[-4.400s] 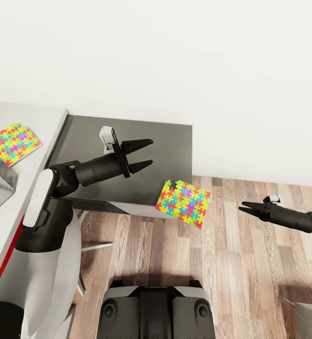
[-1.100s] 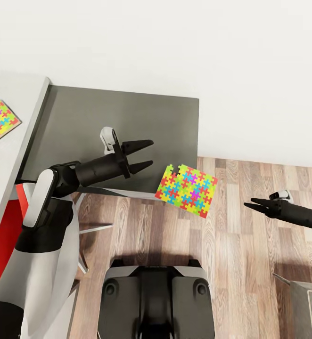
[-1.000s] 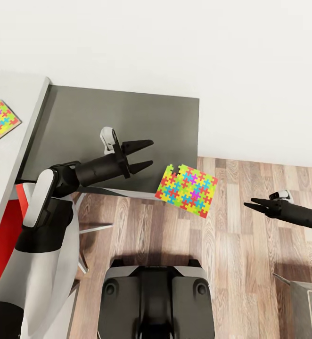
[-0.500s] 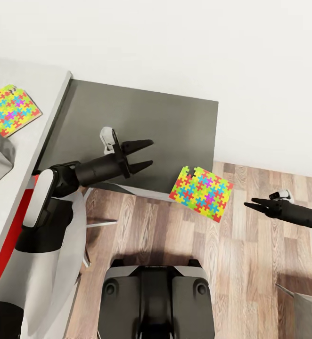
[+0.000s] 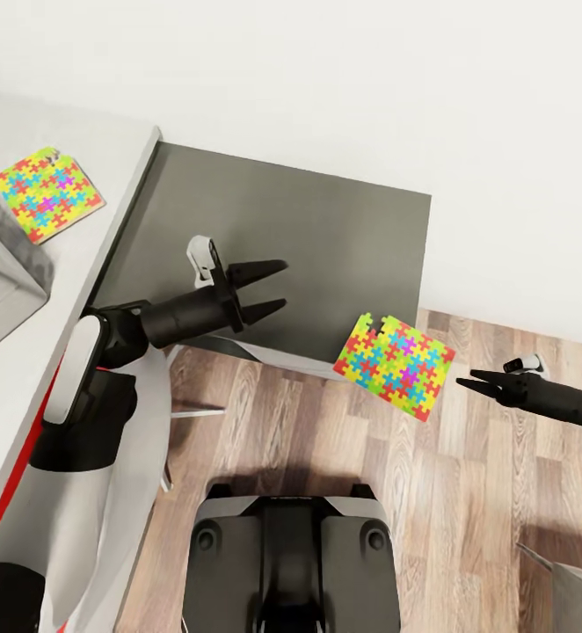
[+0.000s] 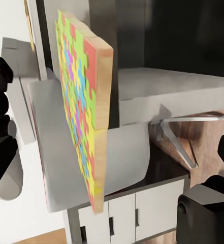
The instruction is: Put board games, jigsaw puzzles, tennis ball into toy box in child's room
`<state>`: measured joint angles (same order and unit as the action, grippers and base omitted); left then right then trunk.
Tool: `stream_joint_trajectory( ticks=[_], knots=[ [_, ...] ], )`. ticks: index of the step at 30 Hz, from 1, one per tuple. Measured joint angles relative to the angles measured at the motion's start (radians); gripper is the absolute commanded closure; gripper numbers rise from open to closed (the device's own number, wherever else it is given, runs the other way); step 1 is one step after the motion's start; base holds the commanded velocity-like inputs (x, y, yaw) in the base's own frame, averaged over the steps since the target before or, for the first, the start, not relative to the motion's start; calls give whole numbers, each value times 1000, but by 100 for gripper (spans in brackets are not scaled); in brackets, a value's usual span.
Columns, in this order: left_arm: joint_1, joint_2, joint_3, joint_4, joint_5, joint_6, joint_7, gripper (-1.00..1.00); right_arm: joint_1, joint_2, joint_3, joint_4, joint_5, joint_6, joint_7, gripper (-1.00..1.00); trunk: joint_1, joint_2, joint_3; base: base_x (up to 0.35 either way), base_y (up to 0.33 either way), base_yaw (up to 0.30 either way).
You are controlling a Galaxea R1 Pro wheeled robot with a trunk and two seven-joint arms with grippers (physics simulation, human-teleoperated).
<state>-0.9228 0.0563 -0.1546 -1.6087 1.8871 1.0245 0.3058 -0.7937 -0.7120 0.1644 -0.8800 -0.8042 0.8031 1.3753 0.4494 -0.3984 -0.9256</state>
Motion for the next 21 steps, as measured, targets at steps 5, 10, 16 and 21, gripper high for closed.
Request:
stream_joint_trajectory(
  ticks=[5,10,16,21],
  knots=[
    [-7,-19,-10,0,0,0,1,-100,0,-1,0,0,0,0,0,-100,0,0,0,0,0,25],
    [-24,-56,-37,0,0,-2,13,-100,0,-1,-1,1,-1,0,0,-100,0,0,0,0,0,12],
    [-55,-115,-75,0,0,-3,67,-100,0,-1,-1,2,-1,0,0,-100,0,0,0,0,0,6],
    [-74,-153,-92,0,1,-3,98,-100,0,-1,-1,3,-1,0,0,-100,0,0,0,0,0,3]
  ],
)
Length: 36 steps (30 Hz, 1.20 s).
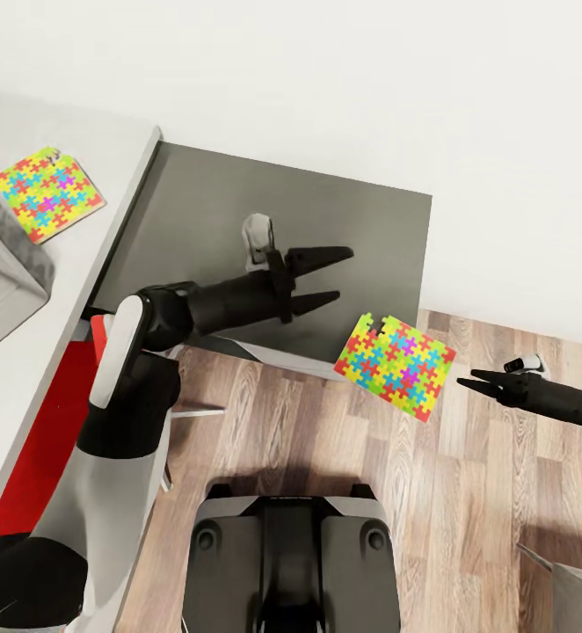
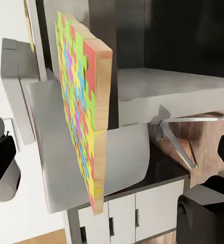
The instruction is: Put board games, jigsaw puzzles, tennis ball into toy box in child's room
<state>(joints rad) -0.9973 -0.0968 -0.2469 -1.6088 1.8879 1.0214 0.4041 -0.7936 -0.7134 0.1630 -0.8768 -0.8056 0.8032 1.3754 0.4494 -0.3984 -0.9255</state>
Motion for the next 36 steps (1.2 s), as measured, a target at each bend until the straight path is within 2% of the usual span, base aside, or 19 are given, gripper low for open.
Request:
stream_joint_trajectory(
  ticks=[7,12,28,33,35,36],
  knots=[
    [-17,-31,-36,0,2,-3,21,-100,0,0,0,0,0,0,0,-100,0,0,0,0,0,1],
    [-23,-43,-49,0,5,-5,24,-100,0,0,0,1,0,0,0,-100,0,0,0,0,0,0],
    [-47,-65,-63,-1,14,-9,21,-100,1,1,1,2,0,0,0,-100,0,0,0,0,0,0],
    [-59,-69,-82,-1,15,-16,10,-100,1,1,1,2,0,0,0,-100,0,0,0,0,0,40],
    [-67,-71,-105,-2,17,-25,0,-100,1,1,1,2,0,0,0,-100,0,0,0,0,0,99],
    [-68,-71,-105,-1,16,-25,0,-100,1,1,1,2,0,0,0,-100,0,0,0,0,0,120]
  ],
)
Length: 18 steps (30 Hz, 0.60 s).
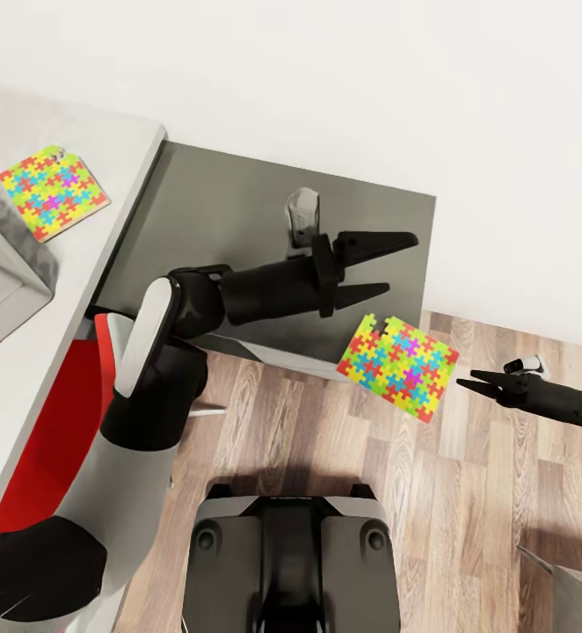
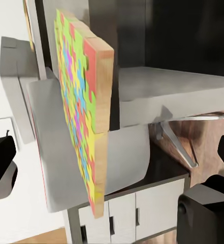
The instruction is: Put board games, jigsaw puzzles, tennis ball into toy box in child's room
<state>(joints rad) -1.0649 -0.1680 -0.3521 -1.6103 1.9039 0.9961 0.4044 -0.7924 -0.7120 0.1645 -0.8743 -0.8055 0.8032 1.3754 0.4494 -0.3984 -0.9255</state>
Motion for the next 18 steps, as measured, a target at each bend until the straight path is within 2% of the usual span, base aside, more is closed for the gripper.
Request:
stream_joint_trajectory(
  ticks=[2,7,18],
  knots=[
    [-9,-1,-19,0,1,-13,-9,-100,0,0,0,0,0,0,0,-100,0,0,0,0,0,142],
    [-19,-1,-37,0,3,-29,-18,-100,-1,0,0,1,0,0,0,-100,0,0,0,0,0,189],
    [-27,-2,-54,0,5,-41,-25,-100,-1,0,0,1,0,0,-1,-100,0,0,-2,0,0,205]
  ],
)
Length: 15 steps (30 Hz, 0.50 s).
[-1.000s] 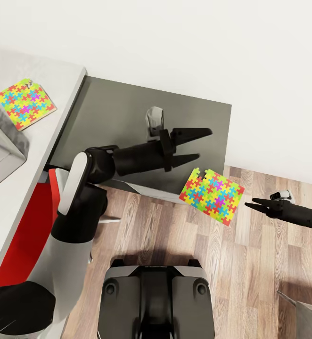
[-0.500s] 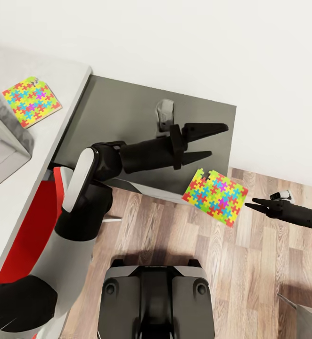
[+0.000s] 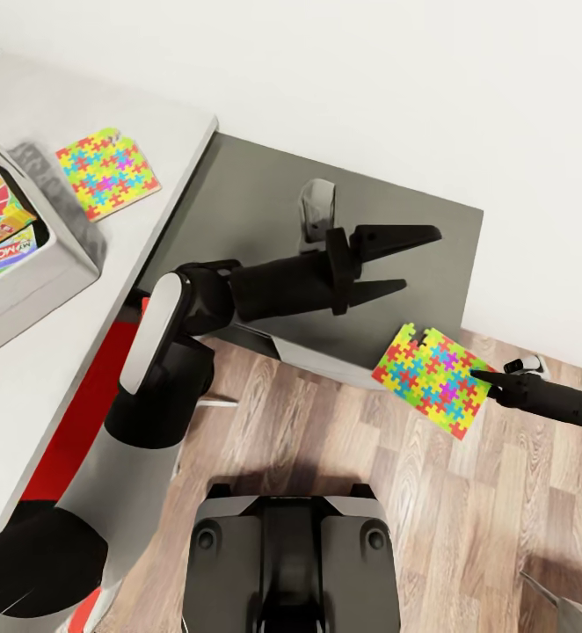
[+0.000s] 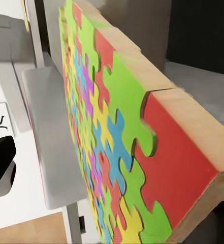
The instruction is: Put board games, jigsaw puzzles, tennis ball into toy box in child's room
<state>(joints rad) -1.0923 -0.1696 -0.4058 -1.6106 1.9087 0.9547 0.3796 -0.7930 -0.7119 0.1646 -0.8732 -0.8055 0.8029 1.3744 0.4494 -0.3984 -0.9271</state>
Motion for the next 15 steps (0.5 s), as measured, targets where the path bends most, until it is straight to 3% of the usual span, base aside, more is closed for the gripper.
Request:
stream_joint_trajectory(
  ticks=[15],
  knots=[
    [-2,0,-8,0,1,-3,-2,-100,0,0,-1,2,0,-1,-3,-100,0,0,-1,0,0,46]
  ],
)
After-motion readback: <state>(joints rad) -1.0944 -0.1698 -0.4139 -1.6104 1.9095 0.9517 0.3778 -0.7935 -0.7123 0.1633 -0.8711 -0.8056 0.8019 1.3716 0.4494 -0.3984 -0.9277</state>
